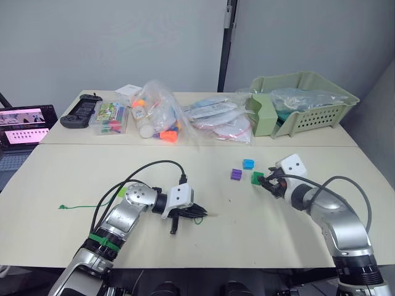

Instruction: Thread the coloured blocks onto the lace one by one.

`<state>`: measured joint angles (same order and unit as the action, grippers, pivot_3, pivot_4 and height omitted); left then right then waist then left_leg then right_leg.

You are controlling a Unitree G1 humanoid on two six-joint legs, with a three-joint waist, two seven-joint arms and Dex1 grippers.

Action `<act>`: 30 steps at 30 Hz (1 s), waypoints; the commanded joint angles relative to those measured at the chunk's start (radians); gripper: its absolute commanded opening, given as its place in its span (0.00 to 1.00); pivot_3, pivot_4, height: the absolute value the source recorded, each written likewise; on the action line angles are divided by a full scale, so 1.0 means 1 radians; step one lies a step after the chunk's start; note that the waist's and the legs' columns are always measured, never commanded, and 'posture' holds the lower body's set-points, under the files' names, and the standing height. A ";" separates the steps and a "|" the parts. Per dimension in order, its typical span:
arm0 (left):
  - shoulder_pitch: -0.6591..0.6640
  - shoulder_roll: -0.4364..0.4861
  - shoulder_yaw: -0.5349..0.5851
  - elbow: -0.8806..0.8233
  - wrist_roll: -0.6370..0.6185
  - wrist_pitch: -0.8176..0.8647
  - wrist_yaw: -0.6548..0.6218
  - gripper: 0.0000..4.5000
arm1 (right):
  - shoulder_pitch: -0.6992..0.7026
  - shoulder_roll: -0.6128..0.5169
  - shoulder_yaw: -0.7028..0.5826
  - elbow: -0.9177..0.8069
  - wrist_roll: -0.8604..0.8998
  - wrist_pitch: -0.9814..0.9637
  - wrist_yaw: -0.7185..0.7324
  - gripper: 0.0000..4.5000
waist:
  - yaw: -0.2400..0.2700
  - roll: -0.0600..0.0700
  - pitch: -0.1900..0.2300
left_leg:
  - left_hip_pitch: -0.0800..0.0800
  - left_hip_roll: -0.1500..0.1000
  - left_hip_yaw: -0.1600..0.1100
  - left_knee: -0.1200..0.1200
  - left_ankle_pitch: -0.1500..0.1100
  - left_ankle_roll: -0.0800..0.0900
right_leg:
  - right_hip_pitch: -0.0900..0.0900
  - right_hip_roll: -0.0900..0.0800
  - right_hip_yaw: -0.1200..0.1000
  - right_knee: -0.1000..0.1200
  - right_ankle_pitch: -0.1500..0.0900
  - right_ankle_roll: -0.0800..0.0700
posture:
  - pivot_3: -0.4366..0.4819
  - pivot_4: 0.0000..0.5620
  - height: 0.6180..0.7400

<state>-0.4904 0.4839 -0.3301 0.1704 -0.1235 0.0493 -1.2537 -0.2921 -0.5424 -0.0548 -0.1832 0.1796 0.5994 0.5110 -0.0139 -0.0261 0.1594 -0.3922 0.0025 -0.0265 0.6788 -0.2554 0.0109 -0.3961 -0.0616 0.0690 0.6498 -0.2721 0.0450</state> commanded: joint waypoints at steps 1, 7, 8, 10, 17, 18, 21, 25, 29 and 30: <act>0.002 0.003 0.018 -0.036 -0.016 -0.005 0.008 0.00 | -0.054 -0.058 0.010 0.020 0.004 -0.045 0.083 0.57 | 0.000 0.001 0.000 | 0.000 0.000 0.000 0.000 0.000 0.000 | 0.000 0.000 0.000 0.000 0.000 0.000 | 0.48 0.27 1.00; 0.008 0.001 0.017 -0.036 -0.014 -0.008 0.018 0.00 | -0.132 -0.168 0.033 0.035 0.060 -0.036 0.270 0.91 | 0.000 0.001 0.000 | 0.000 -0.001 0.000 0.000 0.000 0.000 | 0.000 0.000 0.000 0.000 0.000 0.000 | 0.48 0.27 1.00; 0.011 0.000 0.018 -0.035 -0.014 -0.009 0.021 0.00 | -0.154 -0.206 0.063 0.049 0.062 -0.024 0.334 0.99 | -0.001 0.001 0.001 | 0.000 -0.001 0.000 0.000 0.000 0.000 | 0.000 0.000 0.000 0.000 0.000 0.000 | 0.48 0.27 1.00; 0.016 0.000 0.019 -0.037 -0.014 -0.011 0.025 0.00 | -0.211 -0.264 0.122 0.099 0.055 -0.004 0.438 0.99 | -0.003 0.001 0.001 | 0.000 -0.001 0.000 0.000 0.000 0.000 | 0.000 0.000 0.000 -0.001 0.000 0.000 | 0.48 0.27 1.00; 0.037 -0.005 0.015 -0.055 -0.015 -0.005 0.036 0.00 | -0.433 -0.288 0.312 0.415 -0.062 -0.090 0.636 0.99 | -0.004 0.002 0.001 | 0.001 0.000 0.001 0.000 0.000 0.000 | 0.000 0.000 0.000 -0.001 0.000 0.000 | 0.48 0.27 1.00; 0.040 -0.005 0.016 -0.058 -0.015 -0.003 0.038 0.00 | -0.456 -0.281 0.325 0.459 -0.074 -0.110 0.652 0.99 | -0.004 0.002 0.001 | 0.000 0.000 0.001 0.000 0.000 0.000 | 0.000 0.000 0.000 -0.001 0.000 0.000 | 0.48 0.27 1.00; 0.046 -0.003 0.020 -0.069 -0.017 0.002 0.044 0.00 | -0.513 -0.254 0.354 0.578 -0.111 -0.176 0.682 0.99 | -0.002 0.002 0.001 | -0.001 0.000 0.001 0.000 0.000 0.000 | -0.002 -0.001 0.000 -0.001 0.000 0.000 | 0.48 0.27 1.00; 0.056 0.000 0.022 -0.087 -0.019 0.011 0.052 0.00 | -0.564 -0.219 0.369 0.705 -0.156 -0.256 0.702 0.99 | -0.001 0.002 0.001 | -0.007 -0.001 0.001 0.001 0.000 0.000 | -0.011 -0.003 0.000 0.006 0.003 -0.001 | 0.48 0.27 1.00; 0.062 0.004 0.025 -0.098 -0.019 0.019 0.059 0.00 | -0.590 -0.196 0.382 0.789 -0.191 -0.309 0.726 0.99 | -0.001 0.002 0.001 | -0.009 -0.003 0.001 0.000 0.000 0.000 | -0.014 -0.004 0.000 0.007 0.003 -0.001 | 0.48 0.27 1.00; 0.063 0.005 0.025 -0.101 -0.019 0.020 0.061 0.00 | -0.593 -0.192 0.383 0.804 -0.197 -0.321 0.730 0.99 | 0.000 0.002 0.001 | -0.009 -0.003 0.001 0.000 0.000 0.000 | -0.014 -0.005 0.000 0.007 0.003 -0.001 | 0.48 0.27 1.00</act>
<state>-0.4275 0.4828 -0.3276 0.1085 -0.1240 0.0695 -1.1989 -0.8655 -0.7294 0.3405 0.6103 -0.0032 0.3092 1.2292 -0.0143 -0.0241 0.1606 -0.4007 -0.0008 -0.0257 0.6792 -0.2553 0.0109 -0.4097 -0.0668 0.0688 0.6572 -0.2693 0.0443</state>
